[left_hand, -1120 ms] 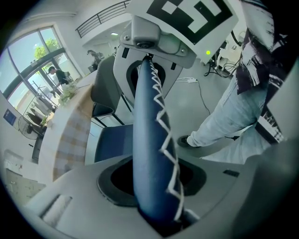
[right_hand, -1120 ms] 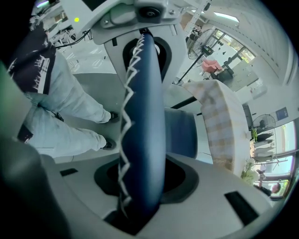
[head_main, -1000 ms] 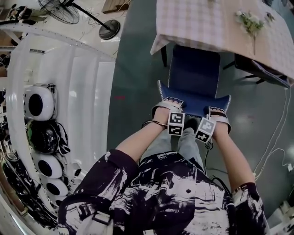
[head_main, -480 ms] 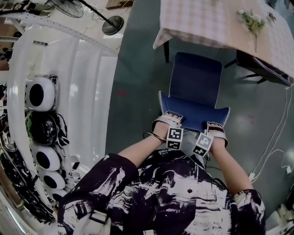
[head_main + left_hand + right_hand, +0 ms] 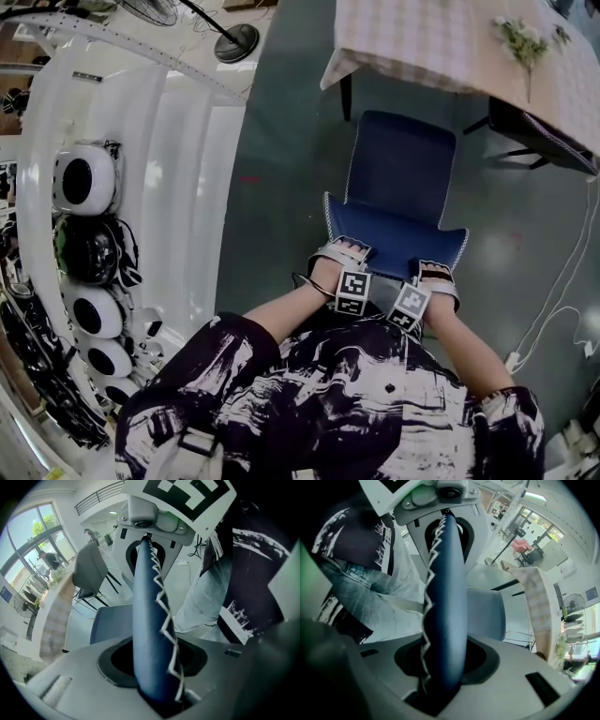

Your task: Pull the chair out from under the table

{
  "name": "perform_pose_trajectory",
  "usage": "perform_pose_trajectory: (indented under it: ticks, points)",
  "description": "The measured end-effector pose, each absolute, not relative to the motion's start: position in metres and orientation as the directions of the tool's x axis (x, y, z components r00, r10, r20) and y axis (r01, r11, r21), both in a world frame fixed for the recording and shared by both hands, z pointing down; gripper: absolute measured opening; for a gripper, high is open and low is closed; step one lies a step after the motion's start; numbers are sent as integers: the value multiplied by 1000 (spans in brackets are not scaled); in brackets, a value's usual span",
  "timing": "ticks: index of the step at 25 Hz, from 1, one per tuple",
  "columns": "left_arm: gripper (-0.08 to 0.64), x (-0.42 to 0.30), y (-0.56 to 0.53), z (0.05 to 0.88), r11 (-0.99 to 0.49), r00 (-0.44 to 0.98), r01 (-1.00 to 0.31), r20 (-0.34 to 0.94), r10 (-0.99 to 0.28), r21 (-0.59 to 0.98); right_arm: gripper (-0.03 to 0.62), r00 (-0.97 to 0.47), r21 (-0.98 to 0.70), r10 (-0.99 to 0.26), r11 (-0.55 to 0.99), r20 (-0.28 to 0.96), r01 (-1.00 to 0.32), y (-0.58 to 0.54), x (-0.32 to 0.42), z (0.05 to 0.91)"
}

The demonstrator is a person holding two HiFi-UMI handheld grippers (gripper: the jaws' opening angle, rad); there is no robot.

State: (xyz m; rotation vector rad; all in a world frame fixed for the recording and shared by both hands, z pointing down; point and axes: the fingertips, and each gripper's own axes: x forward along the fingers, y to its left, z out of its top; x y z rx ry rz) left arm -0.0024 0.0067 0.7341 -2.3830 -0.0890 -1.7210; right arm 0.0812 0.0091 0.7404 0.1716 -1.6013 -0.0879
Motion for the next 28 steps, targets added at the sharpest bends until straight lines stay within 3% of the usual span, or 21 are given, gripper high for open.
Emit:
perform_pose_trajectory:
  ticks: [8,11,14,18,22,23,28]
  points:
    - [170,-5,19,735,-979,319,164,946,-62,-120,145,-31,180,-182,982,983,-60,18,78,739]
    - [217,-6,23,733,-984,322,160,947,-20,-76,175,-44,169,-172,984,984,-59,20,74,733]
    - [299,-9,29,725,-984,323,180,944,61,3,212,-122,124,-128,992,984,-35,23,71,717]
    - [252,-22,28,691,-971,344,210,922,179,110,212,-271,35,-28,999,962,20,26,75,675]
    - [205,-39,7,643,-961,395,141,876,275,238,210,-397,-171,89,970,913,-175,8,83,633]
    - [159,-37,-3,629,-961,433,106,858,277,256,194,-443,-205,77,947,893,-248,-6,84,621]
    - [142,-4,-75,555,-945,706,-120,695,135,305,174,-609,-206,-179,836,772,-508,-104,81,552]
